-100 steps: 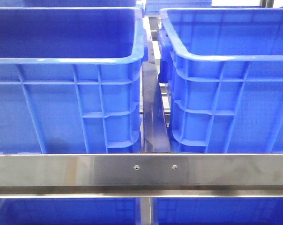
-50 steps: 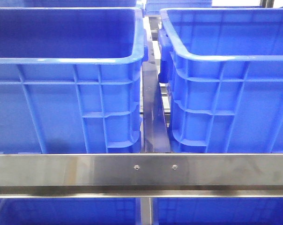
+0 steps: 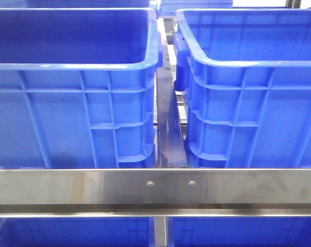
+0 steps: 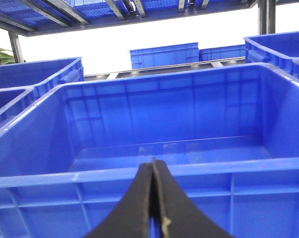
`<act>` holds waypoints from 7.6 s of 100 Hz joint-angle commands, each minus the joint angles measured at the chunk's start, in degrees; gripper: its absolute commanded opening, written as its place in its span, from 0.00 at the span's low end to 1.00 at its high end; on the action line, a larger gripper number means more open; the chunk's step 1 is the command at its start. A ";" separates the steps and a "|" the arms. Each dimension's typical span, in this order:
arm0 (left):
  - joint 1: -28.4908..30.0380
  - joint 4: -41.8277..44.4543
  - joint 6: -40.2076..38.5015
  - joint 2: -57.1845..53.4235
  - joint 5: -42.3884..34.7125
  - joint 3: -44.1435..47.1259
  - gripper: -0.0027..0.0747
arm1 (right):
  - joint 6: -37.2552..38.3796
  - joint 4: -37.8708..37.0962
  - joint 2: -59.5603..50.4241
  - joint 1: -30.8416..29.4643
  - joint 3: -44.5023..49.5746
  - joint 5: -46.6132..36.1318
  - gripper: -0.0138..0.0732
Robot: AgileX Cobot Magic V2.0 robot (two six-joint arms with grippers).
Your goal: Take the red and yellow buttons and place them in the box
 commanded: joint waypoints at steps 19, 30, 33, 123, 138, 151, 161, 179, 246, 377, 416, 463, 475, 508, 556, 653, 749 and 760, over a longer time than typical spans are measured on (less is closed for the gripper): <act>0.05 -0.57 0.48 0.62 -2.13 -2.05 0.49 | -0.12 -0.34 -1.37 -0.09 -1.14 -4.74 0.08; 0.05 -0.57 0.48 0.62 -2.36 -2.05 0.73 | -0.12 -0.34 -1.37 -0.09 -1.14 -4.74 0.08; 0.05 -0.57 0.48 0.62 -2.36 -2.05 0.74 | -0.12 -0.34 -1.37 -0.09 -1.14 -4.74 0.08; -13.50 -5.96 2.69 38.47 -4.25 -21.69 0.74 | -0.12 -0.34 -1.37 -0.09 -1.14 -4.74 0.08; -13.50 -5.96 2.69 44.27 -4.13 -25.31 0.74 | -0.12 -0.34 -1.37 -0.09 -1.14 -4.74 0.08; -13.59 -5.96 3.62 47.91 -4.13 -27.20 0.74 | -0.12 -0.34 -1.37 -0.09 -1.14 -4.74 0.08; -13.97 -5.96 3.62 50.39 -3.99 -28.22 0.74 | -0.12 -0.34 -1.37 -0.09 -1.14 -4.74 0.08; -14.45 -5.96 4.24 53.07 -4.98 -28.48 0.74 | -0.12 -0.34 -1.37 -0.09 -1.14 -4.74 0.08; -14.45 -4.86 4.96 56.92 -7.43 -28.48 0.41 | -0.12 -0.34 -1.37 -0.09 -1.14 -4.74 0.08; -48.04 -1.92 5.08 30.79 -2.25 -28.48 0.01 | -0.12 -0.34 -1.37 -0.09 -1.47 -5.97 0.08; -48.67 -1.94 5.08 30.79 -2.05 -28.48 0.01 | -0.07 3.44 3.48 -0.09 -20.78 17.13 0.08; -48.67 -1.94 5.08 30.79 -1.82 -28.48 0.01 | -0.07 6.37 24.18 -0.09 -46.31 46.81 0.08; -48.67 -1.94 5.08 30.79 -1.82 -28.48 0.01 | -0.07 6.85 25.35 -0.09 -46.26 47.02 0.11; -48.67 -1.94 5.08 30.79 -1.72 -28.48 0.01 | -0.07 19.85 25.59 -0.09 -46.26 45.81 0.74; -48.67 -1.94 5.08 30.79 -1.62 -28.48 0.01 | -32.24 69.25 39.95 -0.02 -46.26 49.02 0.77; -48.67 -2.04 5.08 30.79 -1.62 -28.48 0.01 | -56.55 97.01 65.87 9.85 -49.38 57.34 0.77; -48.67 -1.93 4.50 30.79 -1.11 -28.48 0.68 | -59.44 97.01 68.28 9.90 -51.50 57.18 0.36; -48.67 -1.93 4.50 30.79 -1.01 -28.48 0.68 | -61.50 97.01 68.28 9.85 -51.57 54.14 0.36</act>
